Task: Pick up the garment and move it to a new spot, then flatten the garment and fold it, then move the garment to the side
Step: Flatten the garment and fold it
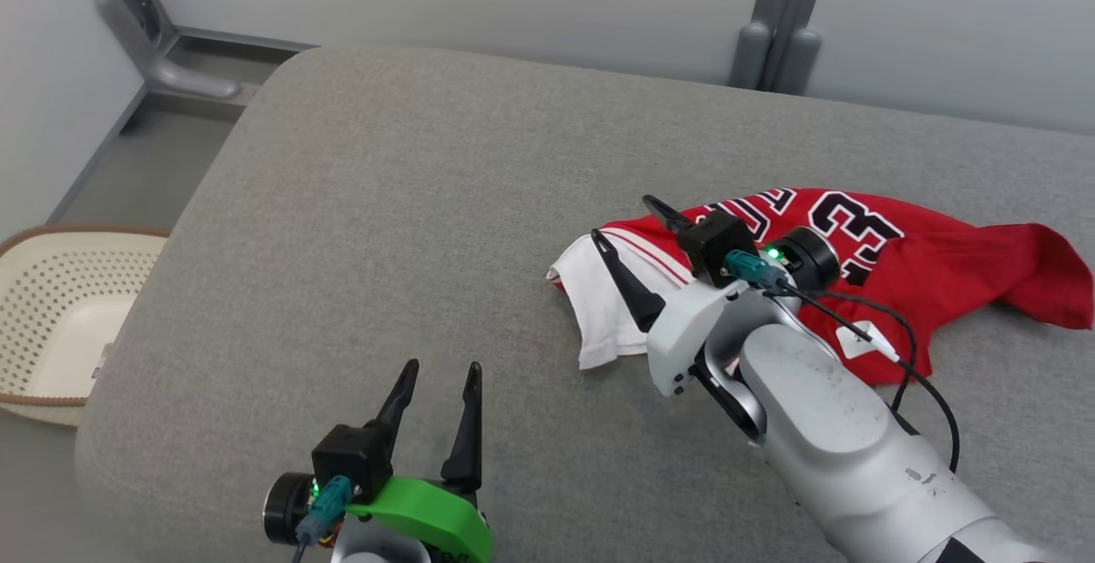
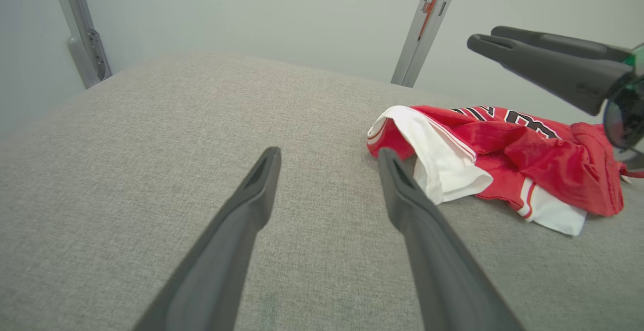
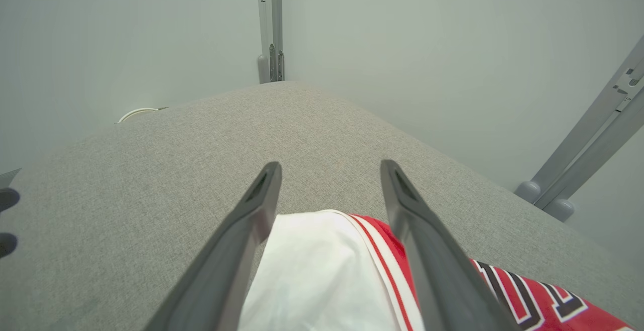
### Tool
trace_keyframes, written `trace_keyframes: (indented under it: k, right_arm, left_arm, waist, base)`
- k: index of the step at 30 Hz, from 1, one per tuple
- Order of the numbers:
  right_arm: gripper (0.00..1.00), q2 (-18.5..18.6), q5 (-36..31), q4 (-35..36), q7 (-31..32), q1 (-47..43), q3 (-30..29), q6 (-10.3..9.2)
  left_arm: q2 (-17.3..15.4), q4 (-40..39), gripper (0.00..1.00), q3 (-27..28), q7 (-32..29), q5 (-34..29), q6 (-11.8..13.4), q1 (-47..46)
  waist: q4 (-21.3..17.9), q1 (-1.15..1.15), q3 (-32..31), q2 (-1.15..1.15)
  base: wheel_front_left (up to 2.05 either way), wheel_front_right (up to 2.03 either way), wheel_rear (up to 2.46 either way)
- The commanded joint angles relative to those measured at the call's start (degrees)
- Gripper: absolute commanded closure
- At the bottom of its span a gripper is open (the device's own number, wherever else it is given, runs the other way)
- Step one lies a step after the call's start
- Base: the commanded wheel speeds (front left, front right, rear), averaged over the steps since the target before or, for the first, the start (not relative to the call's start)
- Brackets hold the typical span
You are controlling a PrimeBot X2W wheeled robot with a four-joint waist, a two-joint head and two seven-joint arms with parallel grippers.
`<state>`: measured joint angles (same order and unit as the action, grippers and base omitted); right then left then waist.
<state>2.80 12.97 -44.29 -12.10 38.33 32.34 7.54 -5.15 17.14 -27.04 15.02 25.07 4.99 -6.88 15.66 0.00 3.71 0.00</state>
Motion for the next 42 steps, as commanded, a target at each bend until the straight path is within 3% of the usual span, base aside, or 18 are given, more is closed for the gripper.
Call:
trace_keyframes:
  k: [1, 12, 24, 31, 42]
  right_arm:
    - [0.00, 0.20, -1.00, 0.46, -0.61, -1.31, -1.46, -0.11]
    - [0.00, 3.42, -8.08, 6.84, -2.02, -11.72, -19.48, -0.11]
    - [0.00, 1.26, -12.01, 20.29, -1.66, -28.24, -34.99, -0.11]
    - [0.00, 0.18, -9.92, 28.48, 0.05, -35.94, -37.19, -0.11]
    - [0.00, 0.14, -5.12, 32.73, 1.28, -40.75, -36.82, -0.11]
  left_arm:
    - [-0.04, 0.18, 0.00, 0.07, 0.19, -0.31, -0.27, -0.92]
    - [0.40, 1.77, 0.00, -1.16, 0.19, -0.05, -0.90, 0.82]
    - [0.77, 4.38, 0.00, -1.43, 0.16, 0.58, -1.04, 0.47]
    - [1.29, 4.21, 0.00, -0.18, 0.17, 0.99, -1.41, 2.16]
    - [1.52, 3.71, 0.00, 1.00, 0.19, -0.23, -2.01, 3.59]
  waist:
    - [-2.43, 0.00, -1.69, 0.00]
    - [-8.02, 0.00, -4.42, 0.00]
    - [-11.75, 0.00, -6.26, 0.00]
    - [-12.41, 0.00, -8.06, 0.00]
    - [-12.05, 0.00, -9.24, 0.00]
  base:
    - [0.00, 0.00, 0.00]
    - [0.00, 0.00, 0.00]
    - [0.00, 0.00, 0.00]
    - [0.00, 0.00, 0.00]
    - [0.00, 0.00, 0.00]
